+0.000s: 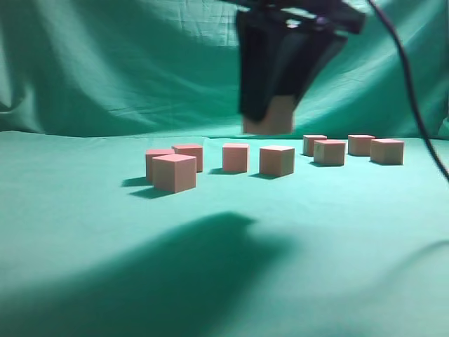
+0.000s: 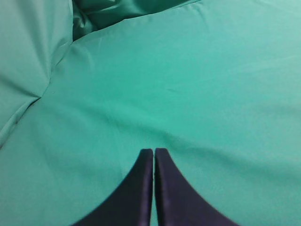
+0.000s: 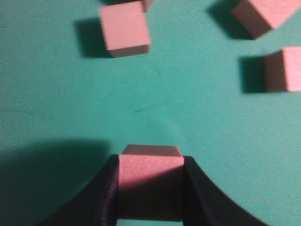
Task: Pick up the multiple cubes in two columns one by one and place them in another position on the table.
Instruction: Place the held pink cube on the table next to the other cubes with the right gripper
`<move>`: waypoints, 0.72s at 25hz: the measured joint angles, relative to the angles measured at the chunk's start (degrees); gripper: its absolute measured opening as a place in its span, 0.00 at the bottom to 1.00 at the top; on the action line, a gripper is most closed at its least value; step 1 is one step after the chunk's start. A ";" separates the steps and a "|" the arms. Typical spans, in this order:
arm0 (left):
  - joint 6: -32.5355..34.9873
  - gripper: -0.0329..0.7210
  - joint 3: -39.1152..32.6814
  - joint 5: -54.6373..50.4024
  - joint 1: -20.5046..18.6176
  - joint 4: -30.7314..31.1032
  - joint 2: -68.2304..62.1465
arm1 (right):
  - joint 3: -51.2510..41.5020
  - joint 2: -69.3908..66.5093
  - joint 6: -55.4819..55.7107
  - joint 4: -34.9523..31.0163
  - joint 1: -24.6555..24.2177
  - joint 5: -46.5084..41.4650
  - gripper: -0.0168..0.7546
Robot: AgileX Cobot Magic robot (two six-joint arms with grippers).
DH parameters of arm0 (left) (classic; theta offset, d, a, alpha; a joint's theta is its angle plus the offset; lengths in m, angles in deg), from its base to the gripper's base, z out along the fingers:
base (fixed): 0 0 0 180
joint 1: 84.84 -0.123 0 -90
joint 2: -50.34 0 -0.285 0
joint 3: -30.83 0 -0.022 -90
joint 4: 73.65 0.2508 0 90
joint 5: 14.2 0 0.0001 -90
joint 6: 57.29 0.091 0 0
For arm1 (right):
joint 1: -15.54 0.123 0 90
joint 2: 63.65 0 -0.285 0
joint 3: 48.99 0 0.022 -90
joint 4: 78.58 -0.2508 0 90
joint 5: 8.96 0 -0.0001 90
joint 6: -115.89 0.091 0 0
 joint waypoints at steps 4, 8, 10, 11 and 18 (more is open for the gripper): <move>0.00 0.04 0.00 0.00 0.00 0.00 0.00 | 3.71 -4.23 -2.73 0.11 2.48 -1.16 0.36; 0.00 0.04 0.00 0.00 0.00 0.00 0.00 | 7.79 -8.76 -3.19 2.06 2.48 -2.44 0.36; 0.00 0.04 0.00 0.00 0.00 0.00 0.00 | 9.96 -10.52 -3.43 2.38 2.48 -2.95 0.36; 0.00 0.04 0.00 0.00 0.00 0.00 0.00 | 10.62 -11.14 -3.74 2.49 2.48 -3.06 0.36; 0.00 0.04 0.00 0.00 0.00 0.00 0.00 | 11.69 -14.66 -5.98 2.74 2.61 -3.04 0.36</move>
